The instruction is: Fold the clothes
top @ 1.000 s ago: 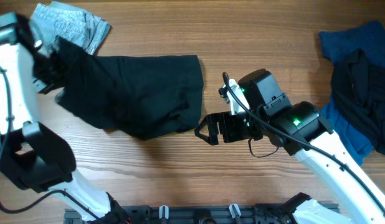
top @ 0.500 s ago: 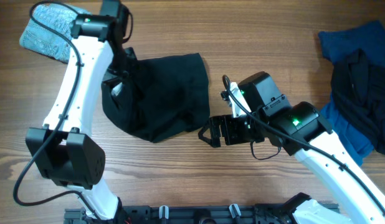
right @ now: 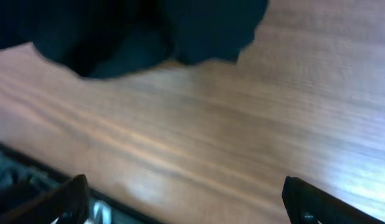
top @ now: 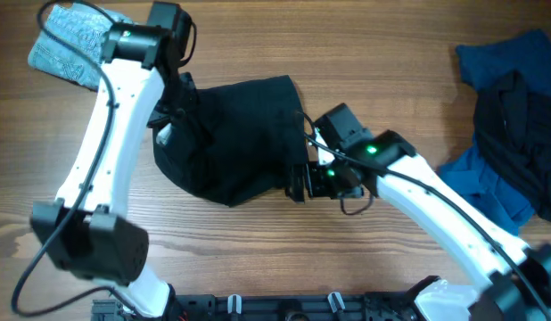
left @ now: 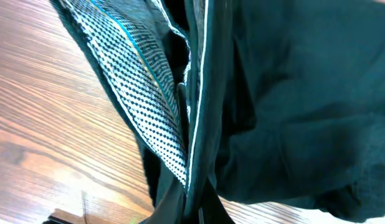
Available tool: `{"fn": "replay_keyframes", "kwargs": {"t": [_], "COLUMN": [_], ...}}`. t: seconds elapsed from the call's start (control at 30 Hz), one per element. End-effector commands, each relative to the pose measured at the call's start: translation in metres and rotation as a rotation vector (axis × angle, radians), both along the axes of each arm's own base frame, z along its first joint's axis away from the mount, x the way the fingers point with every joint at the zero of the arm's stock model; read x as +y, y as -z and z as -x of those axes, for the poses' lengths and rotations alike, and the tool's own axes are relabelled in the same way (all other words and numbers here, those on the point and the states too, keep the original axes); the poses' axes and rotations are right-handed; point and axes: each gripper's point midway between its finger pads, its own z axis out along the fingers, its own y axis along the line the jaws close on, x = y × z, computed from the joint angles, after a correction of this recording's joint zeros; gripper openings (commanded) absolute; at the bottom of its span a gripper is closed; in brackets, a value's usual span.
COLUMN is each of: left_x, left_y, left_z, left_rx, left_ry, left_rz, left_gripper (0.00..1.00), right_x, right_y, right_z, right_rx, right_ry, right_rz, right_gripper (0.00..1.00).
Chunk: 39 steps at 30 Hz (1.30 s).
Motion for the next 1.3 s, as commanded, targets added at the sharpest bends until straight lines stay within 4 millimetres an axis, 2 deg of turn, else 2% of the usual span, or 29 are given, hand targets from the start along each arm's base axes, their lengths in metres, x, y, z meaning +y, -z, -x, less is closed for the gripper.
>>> {"fn": "replay_keyframes", "kwargs": {"t": [0.0,0.1,0.2,0.23,0.4,0.5,0.63,0.77,0.97,1.13,1.23,1.27], "left_x": [0.008,0.009,0.011,0.011,0.011,0.014,0.019,0.029,0.056,0.075,0.082,0.083], "left_y": [-0.037,-0.04,-0.039,-0.039,-0.039,-0.039,-0.04,-0.04,-0.04,-0.04,-0.04,-0.04], "left_z": [0.006,0.014,0.02,0.022,0.024,0.025,0.026,0.025,0.029,0.033,0.033,0.033], "left_rx": [-0.111,-0.1,-0.074,-0.068,-0.059,-0.053,-0.054,-0.056,-0.036,-0.016,-0.017,-0.017], "left_ry": [-0.021,-0.018,-0.015,-0.013,-0.013,-0.014,-0.018,-0.041,-0.116,-0.143,-0.155,-0.157], "left_rz": [-0.019,-0.022,-0.027,-0.029,-0.031,-0.042,-0.076,-0.09,-0.098,-0.105,-0.106,-0.106], "left_gripper": [0.04,0.04,0.04,0.04,0.04,0.04,0.04,0.04,0.04,0.04,0.04,0.04], "right_x": [0.014,0.031,0.046,0.048,0.059,0.069,0.074,0.067,0.036,0.016,-0.01,-0.025], "right_y": [0.013,0.014,0.01,0.011,0.022,0.035,0.057,0.083,0.129,0.139,0.145,0.148], "right_z": [-0.016,-0.028,-0.037,-0.04,-0.05,-0.049,-0.047,-0.041,-0.04,-0.049,-0.051,-0.051], "right_rx": [-0.03,-0.058,-0.07,-0.073,-0.078,-0.033,0.029,0.092,0.138,0.147,0.145,0.148], "right_ry": [-0.018,-0.032,-0.023,-0.012,-0.014,-0.032,-0.019,-0.007,0.053,0.12,0.183,0.212], "right_rz": [-0.024,-0.096,-0.172,-0.179,-0.209,-0.244,-0.247,-0.194,-0.019,0.033,0.143,0.202], "right_gripper": [1.0,0.99,0.91,0.86,0.38,0.24,0.17,0.17,0.17,0.15,0.13,0.12]}}
